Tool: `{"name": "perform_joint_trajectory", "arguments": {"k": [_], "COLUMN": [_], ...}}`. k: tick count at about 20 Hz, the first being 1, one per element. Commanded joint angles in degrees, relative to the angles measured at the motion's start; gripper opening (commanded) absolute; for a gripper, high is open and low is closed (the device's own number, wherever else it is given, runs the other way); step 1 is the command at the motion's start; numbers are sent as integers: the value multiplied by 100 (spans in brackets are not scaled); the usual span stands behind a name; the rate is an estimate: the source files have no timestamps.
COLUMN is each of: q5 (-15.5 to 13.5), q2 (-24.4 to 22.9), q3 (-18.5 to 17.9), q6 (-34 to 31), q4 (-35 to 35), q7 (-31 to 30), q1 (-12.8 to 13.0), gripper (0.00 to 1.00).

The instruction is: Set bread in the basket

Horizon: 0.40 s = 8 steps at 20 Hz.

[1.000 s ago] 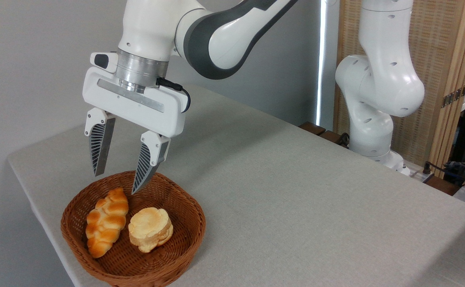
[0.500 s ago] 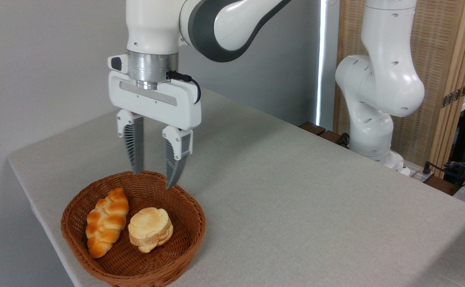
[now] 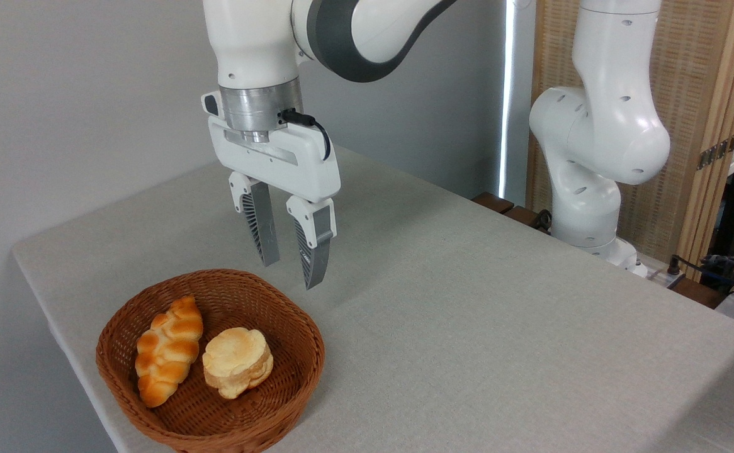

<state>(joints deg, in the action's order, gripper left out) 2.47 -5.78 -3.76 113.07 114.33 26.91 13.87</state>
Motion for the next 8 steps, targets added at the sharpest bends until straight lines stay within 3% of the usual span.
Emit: {"name": "perform_joint_trajectory", "arguments": {"k": [1, 8], "q5": [-150, -326], "q2": [-11, -37], "q3": [-90, -108], "q6": [-171, -241], "q4": [-103, -103], "q7": [192, 148], "q1": [54, 54], "gripper": [100, 100]}}
